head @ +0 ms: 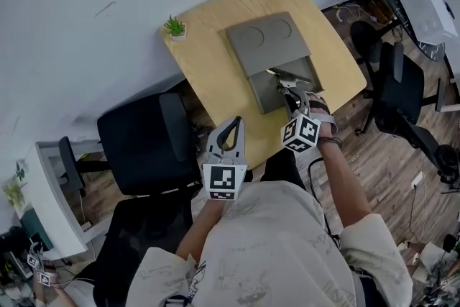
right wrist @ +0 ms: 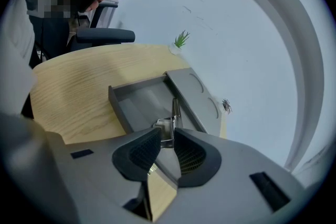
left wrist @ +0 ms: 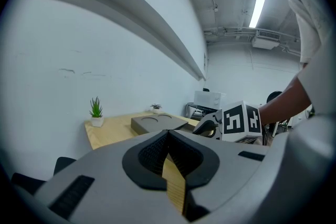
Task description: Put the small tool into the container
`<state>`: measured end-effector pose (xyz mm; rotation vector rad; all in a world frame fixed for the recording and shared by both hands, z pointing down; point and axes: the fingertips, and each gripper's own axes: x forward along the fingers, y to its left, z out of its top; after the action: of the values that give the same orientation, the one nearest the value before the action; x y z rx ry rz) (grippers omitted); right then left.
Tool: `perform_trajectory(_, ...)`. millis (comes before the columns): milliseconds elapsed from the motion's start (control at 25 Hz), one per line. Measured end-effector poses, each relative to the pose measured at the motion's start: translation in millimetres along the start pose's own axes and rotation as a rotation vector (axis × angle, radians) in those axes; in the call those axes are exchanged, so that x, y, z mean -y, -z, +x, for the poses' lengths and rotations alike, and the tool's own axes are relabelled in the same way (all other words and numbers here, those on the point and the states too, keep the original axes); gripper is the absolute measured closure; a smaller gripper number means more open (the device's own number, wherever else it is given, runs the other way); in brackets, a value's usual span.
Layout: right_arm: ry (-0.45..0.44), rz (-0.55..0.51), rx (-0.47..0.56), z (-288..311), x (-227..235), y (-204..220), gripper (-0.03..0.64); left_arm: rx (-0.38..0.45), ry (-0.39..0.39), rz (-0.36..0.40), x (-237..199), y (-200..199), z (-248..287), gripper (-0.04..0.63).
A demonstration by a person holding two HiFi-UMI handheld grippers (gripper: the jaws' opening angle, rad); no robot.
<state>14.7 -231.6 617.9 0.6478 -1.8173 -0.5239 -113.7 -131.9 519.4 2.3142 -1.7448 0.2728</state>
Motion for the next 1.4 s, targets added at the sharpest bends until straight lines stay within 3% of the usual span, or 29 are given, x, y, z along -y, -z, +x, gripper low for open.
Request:
perform_trajectory(800,0.024,0.288,0.054,-51.0,-15.8,-4.0,0.505,0.005,0.022,0.046,4.0,-4.4,-11.4,0.589)
perform_trajectory(1160,0.070,0.472,0.125,-83.0,-1.1,-11.3,0.505,0.028,0.031,0.081,3.6,-16.5,-10.4,0.589)
perform_trajectory(1400,0.156,0.650,0.222,-113.2,23.2,-15.4,0.505,0.048,0.020,0.088,-0.6,-27.9,-6.9,0.589)
